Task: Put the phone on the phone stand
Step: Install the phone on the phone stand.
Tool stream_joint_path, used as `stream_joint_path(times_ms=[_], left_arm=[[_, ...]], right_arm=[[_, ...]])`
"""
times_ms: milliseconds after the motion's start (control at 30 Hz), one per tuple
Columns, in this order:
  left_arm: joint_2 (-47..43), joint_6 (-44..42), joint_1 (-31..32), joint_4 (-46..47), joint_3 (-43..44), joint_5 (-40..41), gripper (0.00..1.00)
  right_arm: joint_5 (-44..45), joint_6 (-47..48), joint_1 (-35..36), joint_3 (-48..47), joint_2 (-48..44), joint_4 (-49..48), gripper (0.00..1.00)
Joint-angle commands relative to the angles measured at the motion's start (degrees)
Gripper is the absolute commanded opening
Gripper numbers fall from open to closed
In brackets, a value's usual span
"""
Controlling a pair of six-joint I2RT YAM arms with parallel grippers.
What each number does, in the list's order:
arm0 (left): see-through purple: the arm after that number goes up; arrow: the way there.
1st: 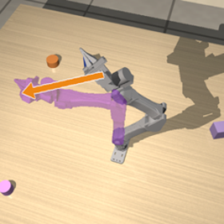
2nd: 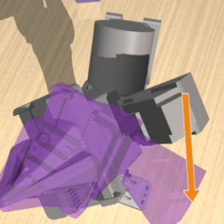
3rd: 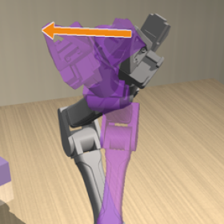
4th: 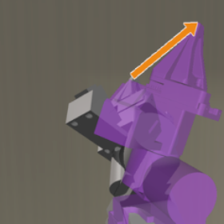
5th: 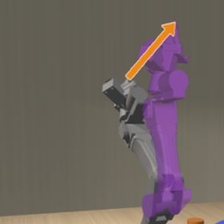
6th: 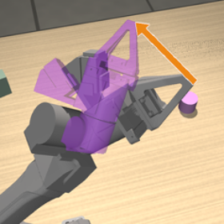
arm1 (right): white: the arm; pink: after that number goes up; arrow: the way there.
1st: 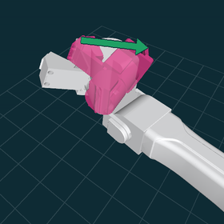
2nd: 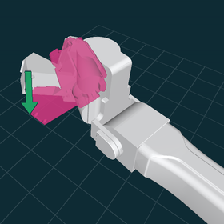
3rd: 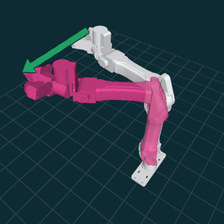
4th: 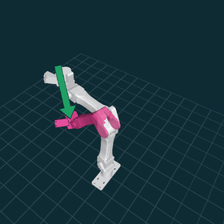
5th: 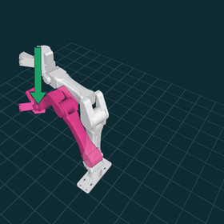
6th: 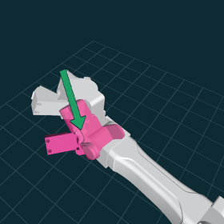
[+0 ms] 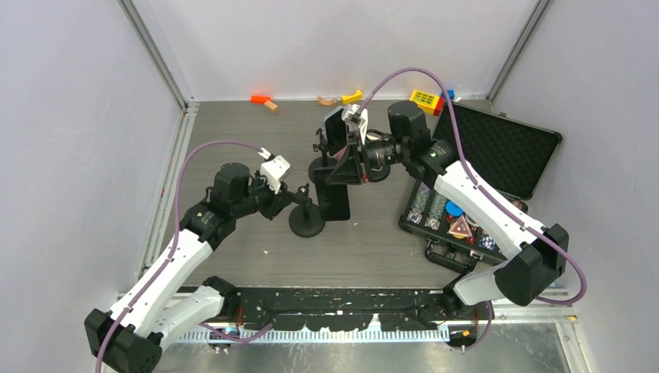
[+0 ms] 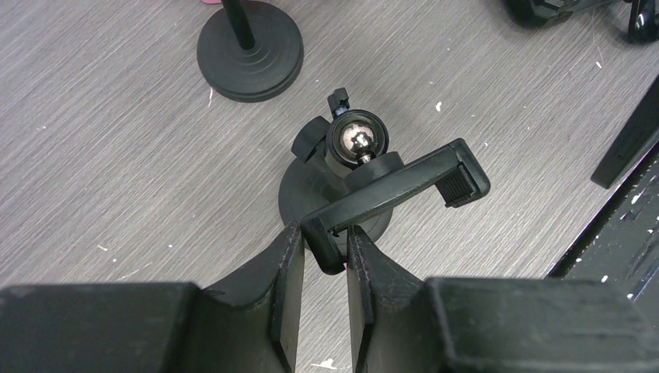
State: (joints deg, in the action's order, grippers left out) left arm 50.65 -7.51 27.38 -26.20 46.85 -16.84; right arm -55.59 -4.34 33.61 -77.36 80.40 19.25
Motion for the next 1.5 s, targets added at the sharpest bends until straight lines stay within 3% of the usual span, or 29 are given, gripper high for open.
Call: stream_joint_path(times_ms=[0,267,800,1467], left_arm=[[1.8,1.9,0.0,1.4,2.6,-4.1,0.00],[8.6,2.2,0.0,2.4,8.0,-17.7,0.00],[16.8,-4.5,0.0,1.8,12.3,-28.5,0.00],[19.7,-7.2,-3.0,-2.6,14.5,-35.7,0.00]], right_arm=[[-1.7,0.3,0.4,-3.5,-0.9,-2.4,0.00],[-4.3,1.9,2.3,-2.9,-2.1,-4.8,0.00],[-3.7,24.3,13.6,-21.2,12.9,18.0,0.00],[-2.3,43.1,16.8,-28.3,22.5,31.3,0.00]])
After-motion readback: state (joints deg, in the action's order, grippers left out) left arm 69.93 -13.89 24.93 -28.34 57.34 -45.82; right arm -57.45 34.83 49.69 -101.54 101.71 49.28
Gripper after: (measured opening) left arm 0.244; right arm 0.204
